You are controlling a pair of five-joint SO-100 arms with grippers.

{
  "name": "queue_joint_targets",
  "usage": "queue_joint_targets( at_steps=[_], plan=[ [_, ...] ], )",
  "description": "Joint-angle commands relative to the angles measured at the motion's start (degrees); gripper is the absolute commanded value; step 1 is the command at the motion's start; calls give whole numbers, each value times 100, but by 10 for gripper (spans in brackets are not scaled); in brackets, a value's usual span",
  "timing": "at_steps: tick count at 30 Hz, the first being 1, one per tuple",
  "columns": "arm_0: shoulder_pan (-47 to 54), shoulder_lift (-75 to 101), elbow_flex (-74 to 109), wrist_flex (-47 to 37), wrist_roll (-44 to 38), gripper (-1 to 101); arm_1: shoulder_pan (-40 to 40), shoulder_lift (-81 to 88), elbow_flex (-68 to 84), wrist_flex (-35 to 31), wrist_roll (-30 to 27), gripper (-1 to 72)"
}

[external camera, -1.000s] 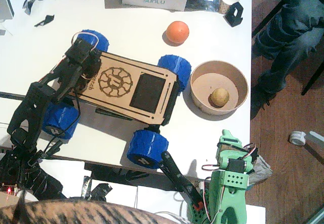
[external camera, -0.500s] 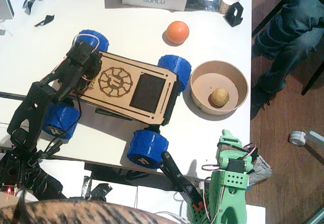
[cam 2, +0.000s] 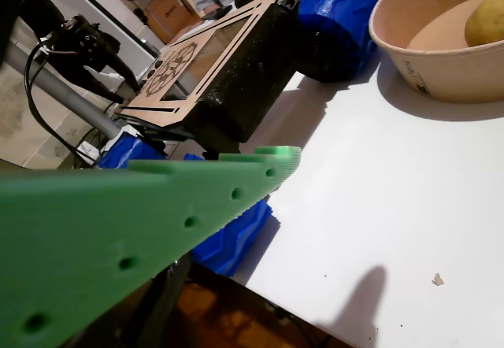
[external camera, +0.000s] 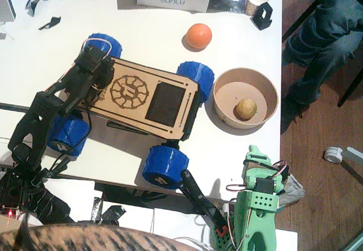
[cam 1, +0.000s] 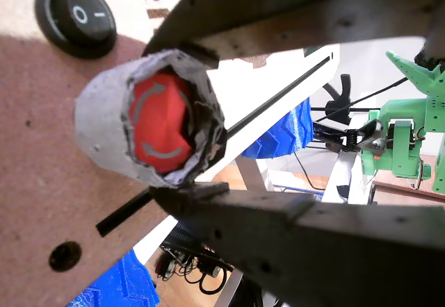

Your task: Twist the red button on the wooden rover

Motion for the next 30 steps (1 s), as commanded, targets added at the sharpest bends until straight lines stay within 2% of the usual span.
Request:
queue_joint_targets(
  at_steps=[1, 12, 17, 20, 30],
  plan=[
    [-132, 88, -141, -35, -26, 168, 26, -26, -35, -26, 0, 204],
    [-448, 62, -141, 79, -26, 188, 26, -26, -35, -26, 0, 204],
    [-466, 62, -141, 53, -26, 109, 26, -26, -35, -26, 0, 204],
    [-466, 44, -141, 44, -26, 7, 26, -26, -35, -26, 0, 204],
    [-466, 26, -141, 97, -26, 3, 26, -26, -35, -26, 0, 204]
  ],
)
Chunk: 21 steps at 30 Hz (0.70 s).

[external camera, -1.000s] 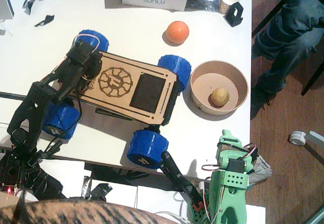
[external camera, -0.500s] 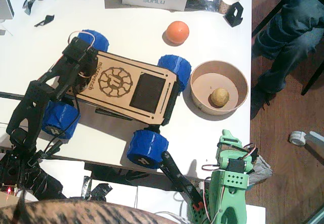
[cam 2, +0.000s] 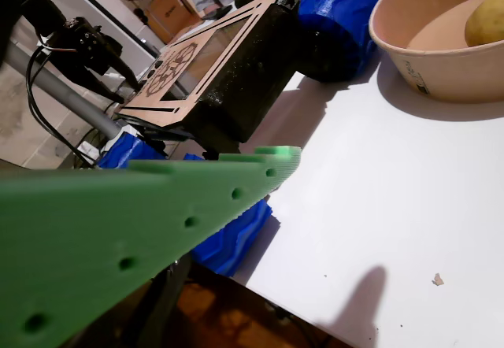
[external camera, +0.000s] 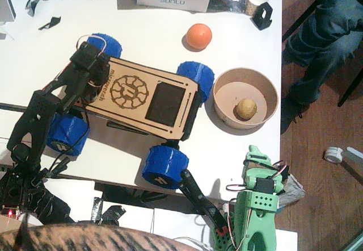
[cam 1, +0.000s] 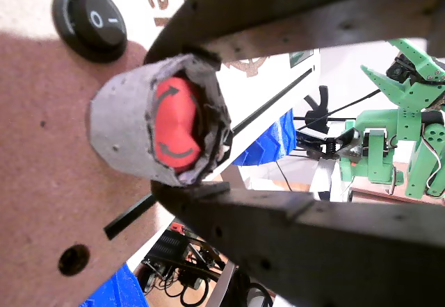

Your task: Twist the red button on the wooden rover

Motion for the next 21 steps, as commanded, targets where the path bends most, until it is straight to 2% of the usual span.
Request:
queue_joint_targets(
  at_steps=[1, 9, 21],
  plan=[
    [-158, 62, -132, 123, 26, 3, 26, -26, -35, -26, 0, 204],
    [-105, 246, -132, 176, 123, 2, 26, -26, -35, -26, 0, 204],
    [-88, 281, -132, 9, 1301, 2, 26, -26, -35, -26, 0, 204]
  ],
)
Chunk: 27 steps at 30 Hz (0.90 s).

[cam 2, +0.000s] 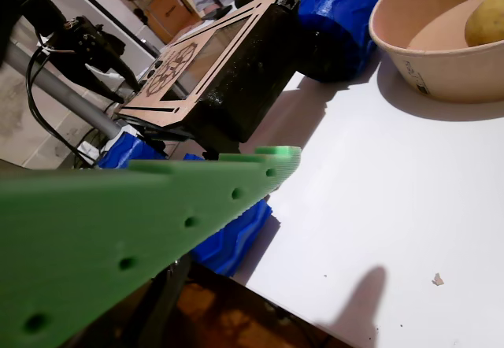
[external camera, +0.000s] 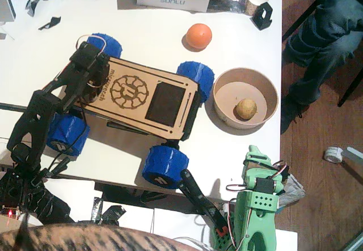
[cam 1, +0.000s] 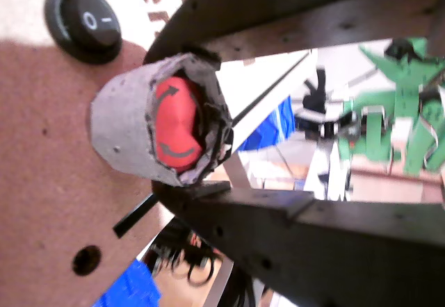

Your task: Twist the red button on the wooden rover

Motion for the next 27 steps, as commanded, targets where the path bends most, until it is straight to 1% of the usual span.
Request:
queue_joint_targets(
  at_steps=[1, 5, 12, 21, 27],
  plan=[
    [-88, 272, -132, -9, 422, 2, 26, -26, -35, -26, 0, 204],
    [18, 264, -132, 105, 1063, 1, 26, -26, -35, -26, 0, 204],
    [387, 211, -132, 0, 2030, 1, 26, -26, -35, -26, 0, 204],
    [475, 255, -132, 132, 3349, -2, 26, -26, -35, -26, 0, 204],
    [475, 264, -132, 220, 3850, -2, 26, -26, -35, -26, 0, 204]
  ],
)
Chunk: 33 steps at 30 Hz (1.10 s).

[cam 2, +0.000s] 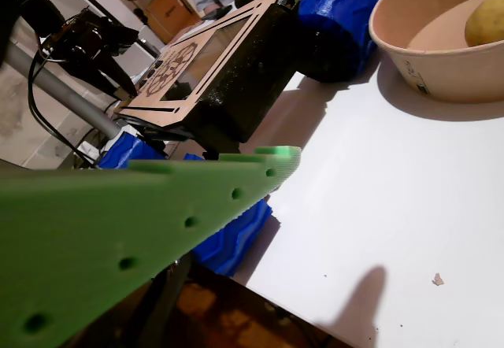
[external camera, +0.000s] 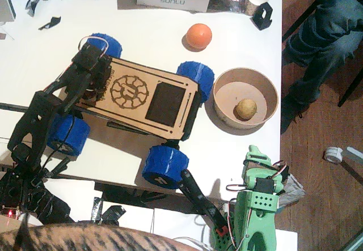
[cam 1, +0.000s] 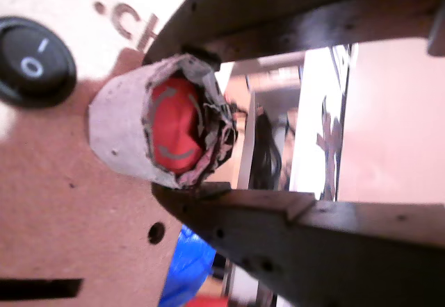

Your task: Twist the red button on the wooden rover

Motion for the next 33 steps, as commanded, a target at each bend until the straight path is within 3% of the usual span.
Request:
queue_joint_targets(
  at_steps=[1, 33],
  plan=[
    [264, 272, -132, 105, 325, -2, 26, -26, -35, -26, 0, 204],
    [668, 18, -62, 519, 3217, -6, 26, -26, -35, -26, 0, 204]
  ],
)
